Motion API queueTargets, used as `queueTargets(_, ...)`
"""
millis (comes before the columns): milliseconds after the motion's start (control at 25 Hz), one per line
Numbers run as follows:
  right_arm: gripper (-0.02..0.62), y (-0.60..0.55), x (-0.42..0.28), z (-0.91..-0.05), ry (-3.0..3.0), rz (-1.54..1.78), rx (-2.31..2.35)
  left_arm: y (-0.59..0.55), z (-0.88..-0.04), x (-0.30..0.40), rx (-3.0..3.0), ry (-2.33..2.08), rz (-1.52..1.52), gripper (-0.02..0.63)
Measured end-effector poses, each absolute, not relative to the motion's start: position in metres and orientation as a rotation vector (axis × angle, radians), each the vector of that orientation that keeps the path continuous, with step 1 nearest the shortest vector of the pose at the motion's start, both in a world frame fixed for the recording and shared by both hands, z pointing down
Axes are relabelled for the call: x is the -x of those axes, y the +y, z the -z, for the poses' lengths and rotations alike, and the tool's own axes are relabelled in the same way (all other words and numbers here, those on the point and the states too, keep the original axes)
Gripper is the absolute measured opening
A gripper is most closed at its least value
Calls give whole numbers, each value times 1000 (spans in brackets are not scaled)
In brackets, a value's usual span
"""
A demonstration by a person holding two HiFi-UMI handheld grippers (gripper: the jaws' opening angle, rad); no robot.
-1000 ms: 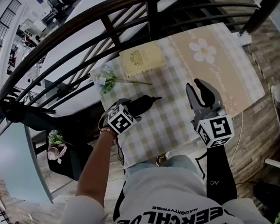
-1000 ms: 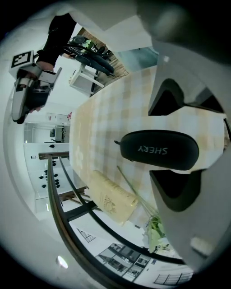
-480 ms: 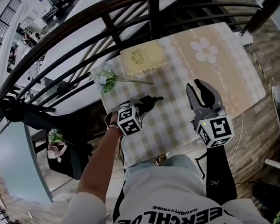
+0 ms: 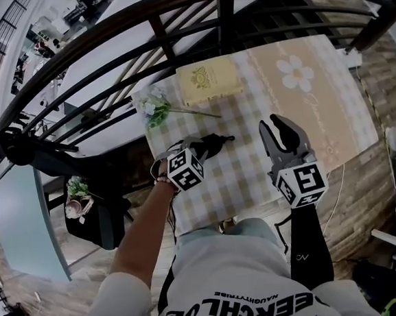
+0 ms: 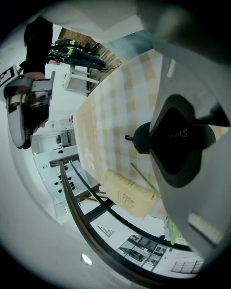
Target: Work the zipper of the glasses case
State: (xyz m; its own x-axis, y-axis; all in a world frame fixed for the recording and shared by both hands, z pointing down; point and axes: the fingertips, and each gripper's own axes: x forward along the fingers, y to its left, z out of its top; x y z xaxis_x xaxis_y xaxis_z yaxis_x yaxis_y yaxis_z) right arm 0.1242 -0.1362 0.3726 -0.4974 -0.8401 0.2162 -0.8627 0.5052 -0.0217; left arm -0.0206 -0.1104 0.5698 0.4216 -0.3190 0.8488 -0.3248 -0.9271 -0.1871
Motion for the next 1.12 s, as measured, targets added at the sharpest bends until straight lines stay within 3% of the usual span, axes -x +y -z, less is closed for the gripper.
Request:
queueTargets(120, 135, -138, -115, -384, -2575, -221, -1395, -115, -560, 24, -2616, -683, -1483, 141)
queueTargets(600, 121, -157, -59, -448, -2506, -230, -860, -104, -574, 37, -2455, -868, -1225, 140)
queueTargets(880, 118, -156, -19, -529, -2201, 68, -126, -107, -572, 39, -2404, -878, -1072, 127)
queueTargets(1120, 97, -159, -6, -576, -1969, 341, 240, -109, -571, 41, -2383, -867, -996, 124)
